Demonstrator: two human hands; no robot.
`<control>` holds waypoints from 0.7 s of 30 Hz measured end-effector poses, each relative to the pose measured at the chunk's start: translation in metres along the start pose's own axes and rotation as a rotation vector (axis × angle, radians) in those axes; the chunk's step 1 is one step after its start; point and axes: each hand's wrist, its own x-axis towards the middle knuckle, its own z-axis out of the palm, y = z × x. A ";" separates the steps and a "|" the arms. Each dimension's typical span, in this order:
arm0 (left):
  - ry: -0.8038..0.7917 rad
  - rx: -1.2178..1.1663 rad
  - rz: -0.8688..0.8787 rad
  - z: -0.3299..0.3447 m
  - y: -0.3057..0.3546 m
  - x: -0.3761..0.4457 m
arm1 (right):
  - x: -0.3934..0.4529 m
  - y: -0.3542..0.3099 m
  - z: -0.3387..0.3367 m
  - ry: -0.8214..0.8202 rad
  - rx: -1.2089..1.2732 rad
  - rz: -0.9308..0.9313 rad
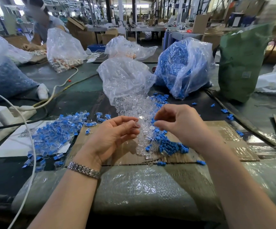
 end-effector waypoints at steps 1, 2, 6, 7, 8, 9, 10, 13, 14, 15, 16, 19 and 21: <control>0.000 -0.007 -0.002 0.002 0.001 -0.001 | 0.000 -0.004 0.003 0.008 0.059 -0.035; 0.005 -0.012 -0.005 0.004 0.001 -0.001 | -0.001 -0.008 0.006 0.018 0.095 -0.066; 0.004 -0.009 -0.014 0.009 0.003 -0.003 | -0.002 -0.019 0.015 0.052 0.087 -0.149; -0.005 -0.010 -0.016 0.010 0.003 -0.003 | -0.003 -0.021 0.016 0.059 0.052 -0.171; -0.016 -0.010 -0.018 0.010 0.003 -0.004 | -0.003 -0.023 0.017 0.060 0.018 -0.195; -0.025 -0.005 -0.021 0.011 0.003 -0.004 | -0.003 -0.025 0.018 0.057 -0.016 -0.217; -0.030 0.002 -0.022 0.012 0.004 -0.004 | -0.003 -0.026 0.018 0.049 -0.049 -0.233; -0.037 0.031 -0.024 0.013 0.003 -0.004 | -0.003 -0.031 0.018 0.013 -0.135 -0.262; -0.040 0.039 -0.022 0.013 0.004 -0.005 | -0.003 -0.032 0.019 0.003 -0.163 -0.272; -0.047 0.044 -0.021 0.012 0.003 -0.005 | -0.003 -0.033 0.020 -0.007 -0.194 -0.278; -0.057 0.045 -0.018 0.012 0.003 -0.005 | -0.002 -0.034 0.021 -0.014 -0.228 -0.283; -0.099 0.045 -0.006 0.009 0.004 -0.006 | -0.002 -0.035 0.023 -0.013 -0.307 -0.300; -0.109 0.085 0.004 0.010 0.004 -0.006 | -0.002 -0.036 0.022 -0.008 -0.333 -0.308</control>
